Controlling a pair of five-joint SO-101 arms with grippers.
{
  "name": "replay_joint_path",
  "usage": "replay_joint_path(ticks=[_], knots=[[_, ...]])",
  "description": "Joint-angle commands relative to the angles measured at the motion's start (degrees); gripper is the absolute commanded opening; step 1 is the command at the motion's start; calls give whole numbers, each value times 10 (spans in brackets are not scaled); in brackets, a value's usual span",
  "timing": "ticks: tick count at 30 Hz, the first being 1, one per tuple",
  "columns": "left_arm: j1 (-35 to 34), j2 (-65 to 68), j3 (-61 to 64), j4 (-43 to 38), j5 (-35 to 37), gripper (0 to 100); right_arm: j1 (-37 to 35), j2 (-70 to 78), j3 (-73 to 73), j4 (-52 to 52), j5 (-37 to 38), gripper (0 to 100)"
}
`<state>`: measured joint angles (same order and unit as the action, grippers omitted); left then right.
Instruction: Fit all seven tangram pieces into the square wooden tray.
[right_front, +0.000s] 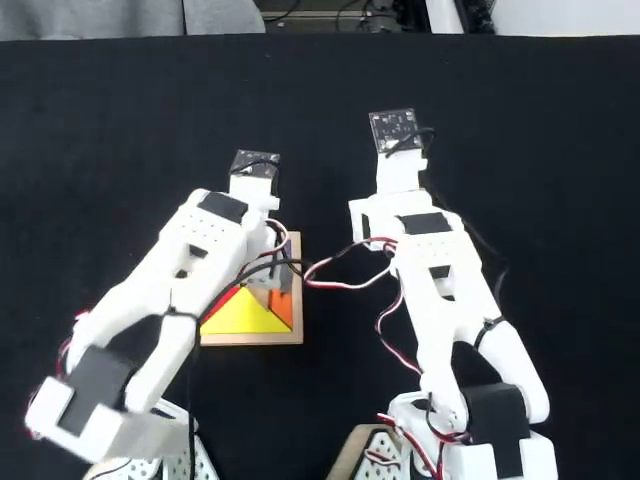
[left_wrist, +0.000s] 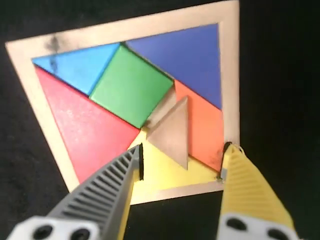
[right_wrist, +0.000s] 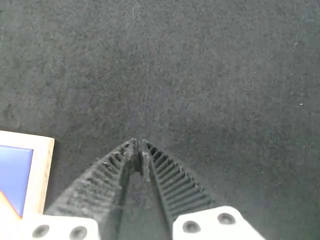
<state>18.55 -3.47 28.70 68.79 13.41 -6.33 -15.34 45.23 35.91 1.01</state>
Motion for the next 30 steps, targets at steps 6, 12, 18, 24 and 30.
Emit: replay_joint_path(ticks=[6, 12, 18, 24, 30], knots=[[69, -93, 65, -84, -113, 263, 51, -1, -31, -10, -11, 11], [73, 6, 63, -127, -113, 263, 98, -1, -38, -10, -76, 11], [56, 48, 22, -129, -112, 263, 88, -1, -38, -10, -69, 11], [33, 40, 16, -109, -111, 263, 79, -1, -36, -10, -56, 11], [59, -4, 42, -81, -110, 263, 79, -1, -37, -10, -55, 11]])
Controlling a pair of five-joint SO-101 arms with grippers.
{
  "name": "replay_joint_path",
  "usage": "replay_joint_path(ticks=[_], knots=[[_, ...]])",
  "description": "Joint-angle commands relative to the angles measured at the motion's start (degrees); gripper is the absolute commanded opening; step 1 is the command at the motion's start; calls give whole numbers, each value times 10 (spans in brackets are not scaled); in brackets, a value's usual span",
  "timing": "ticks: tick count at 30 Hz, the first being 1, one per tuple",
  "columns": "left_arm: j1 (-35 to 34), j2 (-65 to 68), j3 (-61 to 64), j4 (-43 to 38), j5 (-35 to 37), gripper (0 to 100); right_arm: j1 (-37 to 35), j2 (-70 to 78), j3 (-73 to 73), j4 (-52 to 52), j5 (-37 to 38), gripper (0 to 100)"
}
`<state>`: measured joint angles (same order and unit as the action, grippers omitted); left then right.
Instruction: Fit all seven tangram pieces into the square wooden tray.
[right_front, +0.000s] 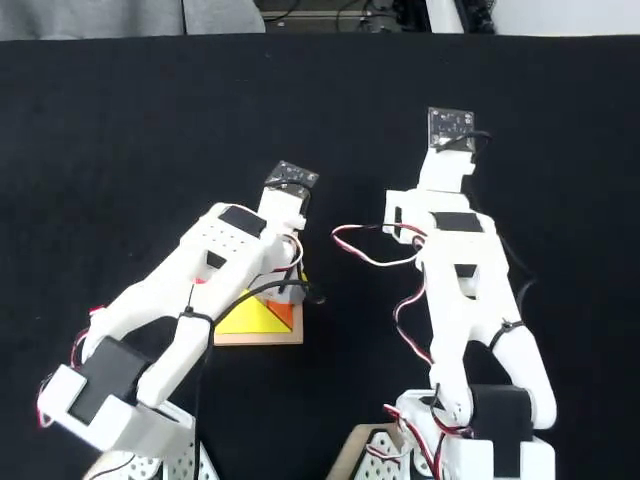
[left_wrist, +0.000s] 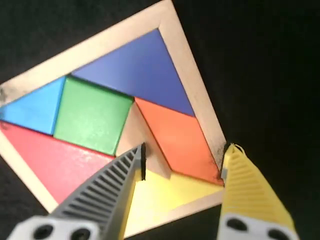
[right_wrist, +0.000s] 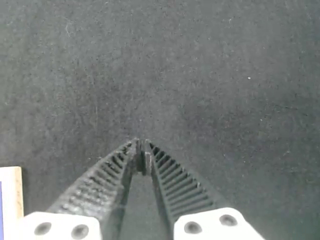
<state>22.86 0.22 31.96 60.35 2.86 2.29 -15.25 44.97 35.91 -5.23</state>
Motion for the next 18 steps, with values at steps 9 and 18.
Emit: replay_joint_path(ticks=[9, 18], knots=[[1, -127, 9, -19, 17, 263, -7, -2, -35, -10, 7, 11], [-14, -35, 52, -101, 19, 263, -7, -1, -35, -10, 7, 11]])
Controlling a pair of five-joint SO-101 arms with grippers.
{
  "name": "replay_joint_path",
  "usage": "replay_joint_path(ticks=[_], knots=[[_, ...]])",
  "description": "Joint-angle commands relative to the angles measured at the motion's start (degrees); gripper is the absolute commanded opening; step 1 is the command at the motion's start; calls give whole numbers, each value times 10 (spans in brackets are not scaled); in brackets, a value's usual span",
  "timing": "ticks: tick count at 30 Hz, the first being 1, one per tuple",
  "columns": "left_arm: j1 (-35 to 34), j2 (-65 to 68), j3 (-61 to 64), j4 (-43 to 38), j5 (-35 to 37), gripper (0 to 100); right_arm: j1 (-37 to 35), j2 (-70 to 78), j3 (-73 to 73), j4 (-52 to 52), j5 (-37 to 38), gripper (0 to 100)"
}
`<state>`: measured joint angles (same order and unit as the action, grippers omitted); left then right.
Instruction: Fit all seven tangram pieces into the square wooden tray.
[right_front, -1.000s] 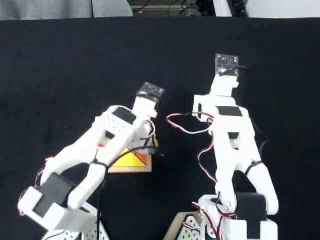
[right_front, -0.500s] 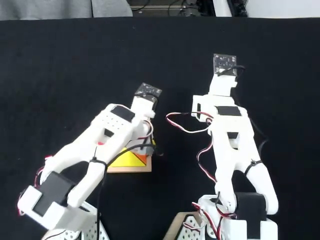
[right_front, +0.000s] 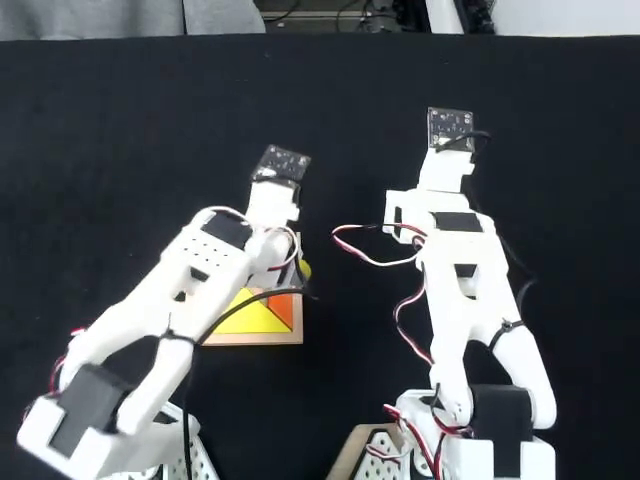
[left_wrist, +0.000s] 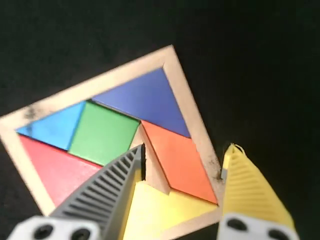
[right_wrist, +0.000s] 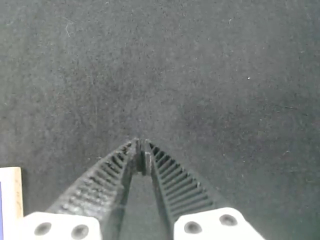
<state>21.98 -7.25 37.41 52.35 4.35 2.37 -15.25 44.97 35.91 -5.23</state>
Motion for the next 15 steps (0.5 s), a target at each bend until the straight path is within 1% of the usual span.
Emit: replay_joint_path(ticks=[1, 5, 11, 12, 15], knots=[[-4, 52, -9, -18, 4, 263, -8, -1, -35, -10, 7, 11], [-5, 62, -41, 19, 4, 263, -8, -1, -35, -10, 7, 11], [-10, 54, -58, 29, 5, 263, -8, -1, -35, -10, 7, 11], [-19, 39, -75, 55, 3, 263, -8, -1, -35, -10, 7, 11], [-65, -54, -177, 175, 0, 263, -8, -1, -35, -10, 7, 11]])
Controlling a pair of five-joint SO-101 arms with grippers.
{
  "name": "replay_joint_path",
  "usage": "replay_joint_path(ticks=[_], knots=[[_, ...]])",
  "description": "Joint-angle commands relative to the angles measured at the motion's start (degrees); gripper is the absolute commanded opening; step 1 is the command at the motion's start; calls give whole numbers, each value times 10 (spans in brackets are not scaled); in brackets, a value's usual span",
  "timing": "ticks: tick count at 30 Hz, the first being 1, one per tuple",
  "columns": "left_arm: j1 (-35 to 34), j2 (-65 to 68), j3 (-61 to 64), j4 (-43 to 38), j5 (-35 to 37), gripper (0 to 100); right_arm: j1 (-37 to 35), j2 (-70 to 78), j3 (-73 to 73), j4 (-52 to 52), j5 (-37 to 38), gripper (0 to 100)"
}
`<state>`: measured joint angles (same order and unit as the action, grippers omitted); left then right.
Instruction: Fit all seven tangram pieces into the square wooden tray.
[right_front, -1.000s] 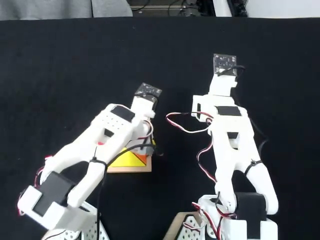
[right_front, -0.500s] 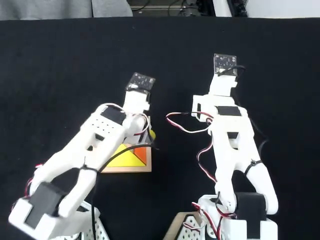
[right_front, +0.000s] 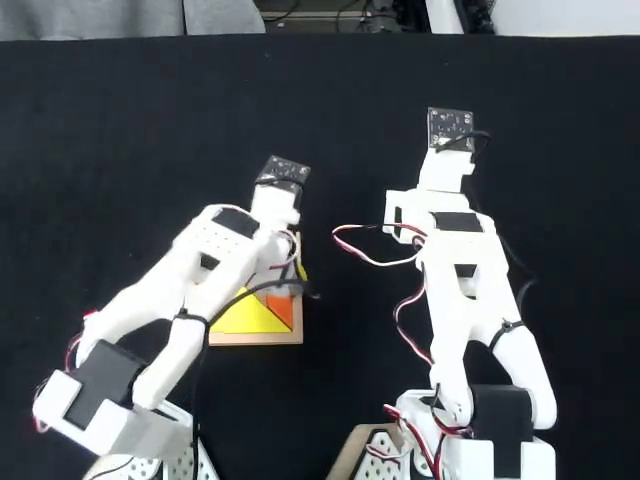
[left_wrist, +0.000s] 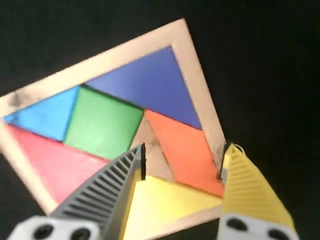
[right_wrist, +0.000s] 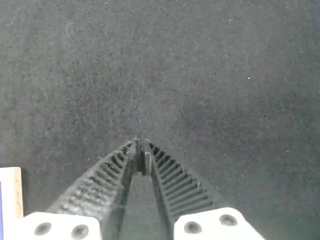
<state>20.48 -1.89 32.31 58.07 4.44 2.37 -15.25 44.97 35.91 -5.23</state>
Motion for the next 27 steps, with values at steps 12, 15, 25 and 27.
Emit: replay_joint_path(ticks=[12, 15, 25, 27], knots=[[-323, -376, -131, 157, -2, 263, -16, 1, -33, -10, 7, 11], [-403, -419, -92, 157, -7, 263, -13, 3, -31, -10, 8, 11], [-365, -486, 29, 43, -120, 263, -12, -69, -87, 78, 82, 11], [-359, -498, 11, 15, -120, 263, -13, -122, -126, 151, 121, 11]])
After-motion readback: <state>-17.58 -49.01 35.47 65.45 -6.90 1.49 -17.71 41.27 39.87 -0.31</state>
